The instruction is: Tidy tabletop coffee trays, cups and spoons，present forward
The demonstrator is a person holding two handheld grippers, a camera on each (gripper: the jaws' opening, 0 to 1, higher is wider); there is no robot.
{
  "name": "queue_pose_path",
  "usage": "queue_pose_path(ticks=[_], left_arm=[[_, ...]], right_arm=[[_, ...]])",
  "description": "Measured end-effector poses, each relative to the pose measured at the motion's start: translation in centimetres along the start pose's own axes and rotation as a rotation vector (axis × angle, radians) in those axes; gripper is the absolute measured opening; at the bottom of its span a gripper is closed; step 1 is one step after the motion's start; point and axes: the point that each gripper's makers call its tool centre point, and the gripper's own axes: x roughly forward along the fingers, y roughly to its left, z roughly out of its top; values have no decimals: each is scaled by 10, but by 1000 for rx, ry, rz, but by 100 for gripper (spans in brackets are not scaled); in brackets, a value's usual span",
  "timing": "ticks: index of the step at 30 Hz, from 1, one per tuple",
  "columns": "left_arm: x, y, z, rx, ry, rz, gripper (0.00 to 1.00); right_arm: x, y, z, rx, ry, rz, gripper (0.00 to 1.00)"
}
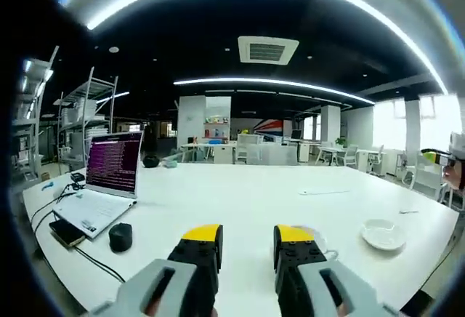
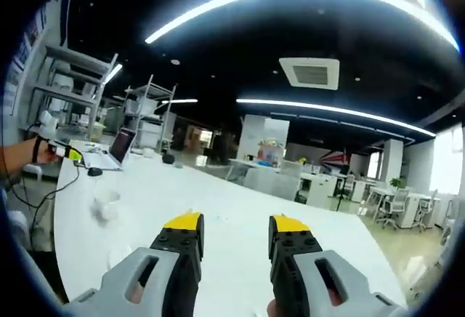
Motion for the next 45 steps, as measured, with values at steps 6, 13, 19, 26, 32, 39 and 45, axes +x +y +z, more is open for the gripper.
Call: queue_pose_path(ticks=[6, 13, 19, 26, 32, 39, 45], left_arm=[[3, -4, -1, -16, 55, -15, 29], [7, -14, -2, 5, 106, -50, 29], [14, -20, -3, 20, 145, -79, 29], [22, -29, -2, 35, 199, -125, 29], [29, -33, 0, 65, 252, -143, 29], [24, -53, 0, 97, 348, -189, 29], [37, -58, -8, 128, 429, -209, 29]], right_arm=[[29, 27, 9, 2, 33, 94, 36], [54, 56, 25, 4, 48, 183, 38], [79, 87, 35, -4, 86, 264, 38], [114, 134, 40, 5, 145, 381, 39], [139, 178, 44, -29, 173, 461, 40], [159, 214, 35, -66, 257, 534, 40], [170, 241, 21, -77, 384, 612, 41]])
